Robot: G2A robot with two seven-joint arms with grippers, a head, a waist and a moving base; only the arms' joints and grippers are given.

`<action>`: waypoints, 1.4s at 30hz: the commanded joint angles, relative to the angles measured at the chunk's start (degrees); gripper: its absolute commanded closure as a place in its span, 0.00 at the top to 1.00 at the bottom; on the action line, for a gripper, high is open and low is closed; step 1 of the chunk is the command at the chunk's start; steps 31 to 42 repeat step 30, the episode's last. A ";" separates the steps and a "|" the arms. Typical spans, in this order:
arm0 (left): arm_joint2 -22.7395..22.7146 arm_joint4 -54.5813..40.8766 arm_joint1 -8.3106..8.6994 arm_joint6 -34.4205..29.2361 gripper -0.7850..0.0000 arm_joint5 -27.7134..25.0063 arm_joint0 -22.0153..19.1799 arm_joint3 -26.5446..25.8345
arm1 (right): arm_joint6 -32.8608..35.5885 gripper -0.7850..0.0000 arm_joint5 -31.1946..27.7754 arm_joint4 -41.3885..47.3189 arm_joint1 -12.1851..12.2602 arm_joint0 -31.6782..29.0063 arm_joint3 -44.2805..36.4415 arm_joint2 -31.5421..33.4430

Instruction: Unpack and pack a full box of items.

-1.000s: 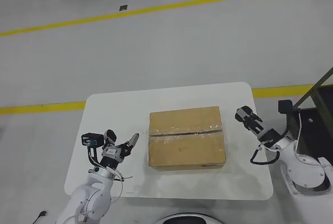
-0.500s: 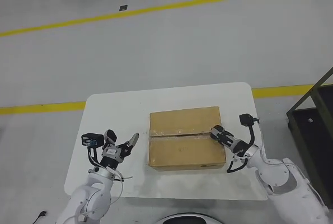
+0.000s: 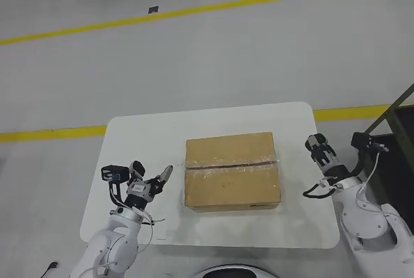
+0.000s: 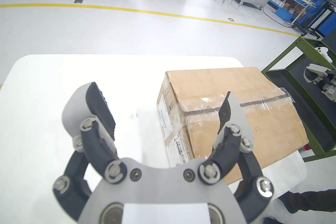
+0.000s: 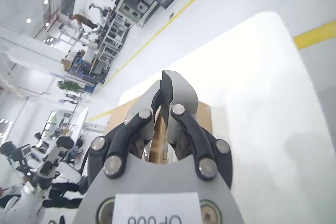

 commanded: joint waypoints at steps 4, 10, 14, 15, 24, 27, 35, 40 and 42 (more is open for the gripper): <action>0.00 0.00 0.00 0.00 1.00 0.00 0.00 0.00 | -1.25 0.00 -0.26 -1.78 -0.14 -2.48 -2.65 1.46; 0.00 0.00 0.00 0.00 1.00 0.00 0.00 0.00 | -0.95 0.01 -0.34 -2.52 -0.17 -2.65 -3.18 1.56; 0.00 0.00 0.00 0.00 1.00 0.00 0.00 0.00 | -0.97 0.23 -0.34 -2.46 -0.17 -2.64 -3.16 1.55; 0.00 0.00 0.00 0.00 1.00 0.00 0.00 0.00 | -0.97 0.32 -0.34 -2.46 -0.17 -2.64 -3.16 1.55; 0.00 0.00 0.00 0.00 1.00 0.00 0.00 0.00 | -0.98 0.89 -0.34 -2.46 -0.17 -2.64 -3.16 1.55; 0.00 0.00 0.00 0.00 1.00 0.00 0.00 0.00 | -0.98 0.97 -0.34 -2.46 -0.17 -2.64 -3.16 1.55; 0.00 0.00 0.00 0.00 1.00 0.00 0.00 0.00 | -0.98 1.00 -0.34 -2.46 -0.17 -2.64 -3.16 1.55; 0.00 0.00 0.00 0.00 1.00 0.00 0.00 0.00 | -0.98 1.00 -0.34 -2.46 -0.17 -2.64 -3.16 1.55; 0.00 0.00 0.00 0.00 1.00 0.00 0.00 0.00 | -0.98 1.00 -0.34 -2.46 -0.17 -2.64 -3.16 1.55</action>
